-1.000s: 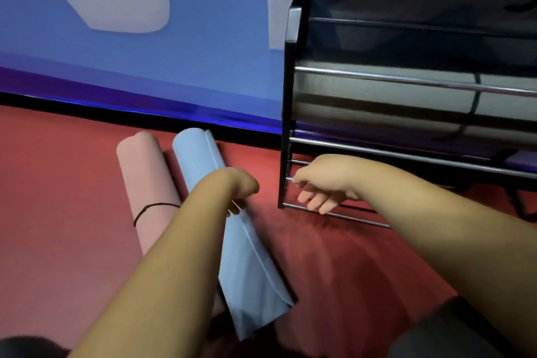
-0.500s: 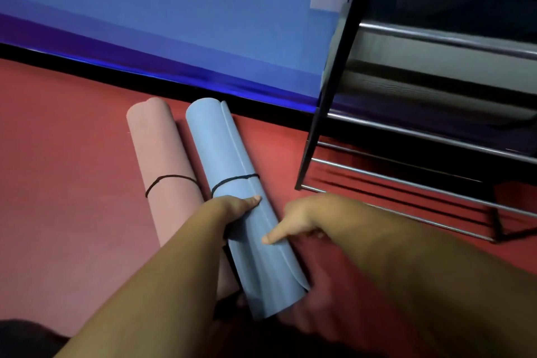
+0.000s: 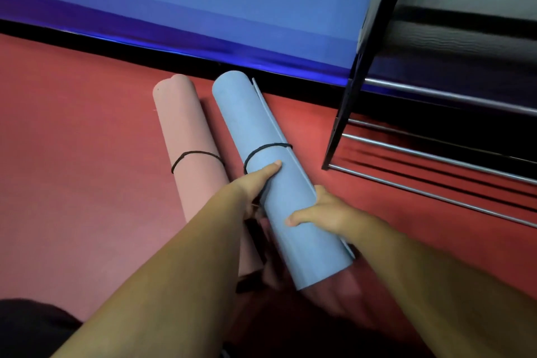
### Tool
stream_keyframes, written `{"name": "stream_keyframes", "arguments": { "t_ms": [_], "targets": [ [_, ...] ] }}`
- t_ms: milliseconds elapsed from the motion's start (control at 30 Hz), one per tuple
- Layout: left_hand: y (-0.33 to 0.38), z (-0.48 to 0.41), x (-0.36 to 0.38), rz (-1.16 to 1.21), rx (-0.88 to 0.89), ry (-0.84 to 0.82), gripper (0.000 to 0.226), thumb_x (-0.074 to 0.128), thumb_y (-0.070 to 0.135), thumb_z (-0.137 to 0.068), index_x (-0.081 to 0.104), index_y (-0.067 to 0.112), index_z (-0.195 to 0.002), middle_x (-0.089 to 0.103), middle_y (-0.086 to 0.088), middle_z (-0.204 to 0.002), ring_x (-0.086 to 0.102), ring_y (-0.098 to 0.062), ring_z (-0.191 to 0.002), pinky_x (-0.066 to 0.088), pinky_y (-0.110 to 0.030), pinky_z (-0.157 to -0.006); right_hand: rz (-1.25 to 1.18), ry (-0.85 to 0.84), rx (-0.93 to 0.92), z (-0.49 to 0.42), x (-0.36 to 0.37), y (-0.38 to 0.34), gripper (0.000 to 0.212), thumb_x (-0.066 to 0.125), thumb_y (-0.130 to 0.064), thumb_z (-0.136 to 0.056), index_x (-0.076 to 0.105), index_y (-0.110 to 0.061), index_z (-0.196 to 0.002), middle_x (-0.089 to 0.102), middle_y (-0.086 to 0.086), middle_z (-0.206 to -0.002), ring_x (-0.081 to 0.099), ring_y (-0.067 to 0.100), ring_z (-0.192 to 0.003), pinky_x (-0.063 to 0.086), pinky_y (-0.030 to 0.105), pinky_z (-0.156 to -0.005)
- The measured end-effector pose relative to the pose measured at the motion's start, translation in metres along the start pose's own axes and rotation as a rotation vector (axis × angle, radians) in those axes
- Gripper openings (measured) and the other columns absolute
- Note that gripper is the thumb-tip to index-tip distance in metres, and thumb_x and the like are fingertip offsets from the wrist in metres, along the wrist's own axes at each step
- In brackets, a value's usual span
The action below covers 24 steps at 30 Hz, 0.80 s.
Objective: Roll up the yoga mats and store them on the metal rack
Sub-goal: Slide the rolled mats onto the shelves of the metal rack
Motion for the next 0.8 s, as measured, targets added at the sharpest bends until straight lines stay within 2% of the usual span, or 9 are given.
{"name": "stream_keyframes", "arguments": {
  "t_ms": [67,133,267,333,433,533,667,733,800],
  "targets": [
    [-0.002,0.006,0.002,0.068,0.071,-0.041,0.084,0.088,0.074,-0.069,0.068,0.016,-0.128,0.079,-0.005,-0.104,0.078,-0.023,-0.094,0.064,-0.043,-0.094,-0.156,-0.111,-0.068,0.008,-0.016,-0.004,0.079,0.101,-0.031,-0.066,0.064,-0.026,-0.136,0.08,0.001,-0.12,0.078,0.027,-0.11,0.06,0.05,-0.099],
    [-0.005,0.012,0.003,0.136,0.104,-0.093,0.087,0.09,0.076,-0.065,0.07,0.018,-0.127,0.081,-0.004,-0.108,0.08,-0.022,-0.098,0.064,-0.045,-0.094,-0.248,-0.204,-0.095,0.019,-0.035,-0.01,0.057,0.086,-0.01,-0.084,0.065,-0.024,-0.136,0.08,0.009,-0.122,0.077,0.033,-0.112,0.06,0.049,-0.098],
    [-0.012,0.026,0.006,0.231,0.147,-0.231,0.086,0.09,0.068,-0.068,0.069,0.02,-0.136,0.074,-0.008,-0.133,0.075,-0.033,-0.117,0.061,-0.061,-0.092,-0.24,-0.389,-0.096,0.026,-0.056,-0.011,0.073,0.086,-0.009,-0.079,0.059,-0.029,-0.144,0.076,0.01,-0.132,0.074,0.036,-0.119,0.057,0.055,-0.107],
    [-0.02,0.033,0.008,0.301,0.183,-0.284,0.077,0.087,0.063,-0.075,0.072,0.018,-0.135,0.07,-0.01,-0.14,0.066,-0.034,-0.13,0.059,-0.065,-0.096,-0.14,-0.405,-0.122,0.023,-0.061,-0.018,0.082,0.091,-0.013,-0.07,0.059,-0.031,-0.144,0.075,0.007,-0.132,0.074,0.034,-0.12,0.055,0.058,-0.109],
    [-0.02,0.041,-0.002,0.446,0.289,-0.247,0.07,0.078,0.057,-0.086,0.065,0.016,-0.141,0.072,-0.01,-0.137,0.068,-0.034,-0.128,0.053,-0.068,-0.104,-0.019,-0.361,-0.193,0.023,-0.06,-0.047,0.079,0.097,-0.02,-0.068,0.065,-0.04,-0.138,0.078,0.001,-0.128,0.076,0.029,-0.117,0.057,0.056,-0.106],
    [0.0,0.054,-0.017,0.58,0.392,-0.195,0.06,0.072,0.05,-0.095,0.061,0.012,-0.141,0.076,-0.014,-0.128,0.073,-0.037,-0.12,0.051,-0.071,-0.106,0.066,-0.222,-0.318,0.028,-0.056,-0.084,0.063,0.096,-0.04,-0.073,0.069,-0.052,-0.129,0.08,-0.011,-0.118,0.079,0.016,-0.105,0.062,0.043,-0.097],
    [0.037,0.057,-0.035,0.773,0.47,-0.113,0.051,0.076,0.042,-0.096,0.064,0.01,-0.133,0.079,-0.015,-0.119,0.074,-0.038,-0.116,0.052,-0.068,-0.106,0.263,0.293,-0.534,0.024,-0.057,-0.113,0.046,0.077,-0.069,-0.084,0.073,-0.04,-0.12,0.074,-0.019,-0.111,0.072,0.005,-0.098,0.056,0.03,-0.088],
    [0.056,0.056,-0.04,0.842,0.511,-0.089,0.052,0.08,0.038,-0.093,0.065,0.009,-0.134,0.078,-0.015,-0.122,0.074,-0.038,-0.117,0.05,-0.068,-0.108,0.372,0.571,-0.658,0.016,-0.061,-0.112,0.04,0.068,-0.056,-0.092,0.074,-0.028,-0.12,0.069,-0.008,-0.118,0.067,0.018,-0.11,0.054,0.039,-0.098],
    [0.075,0.055,-0.046,0.904,0.571,-0.08,0.045,0.08,0.035,-0.094,0.067,0.011,-0.13,0.079,-0.012,-0.121,0.075,-0.034,-0.115,0.052,-0.065,-0.107,0.312,0.701,-0.77,0.015,-0.066,-0.105,0.03,0.065,-0.029,-0.09,0.073,-0.018,-0.117,0.065,-0.001,-0.121,0.064,0.024,-0.111,0.053,0.045,-0.102]
  ]
}}
Point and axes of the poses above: each hand's wrist, its own z-axis away from the middle knuckle, its own x-axis out of the palm, y = z × x, the point moved 3 cm from there along -z, towards the middle knuckle
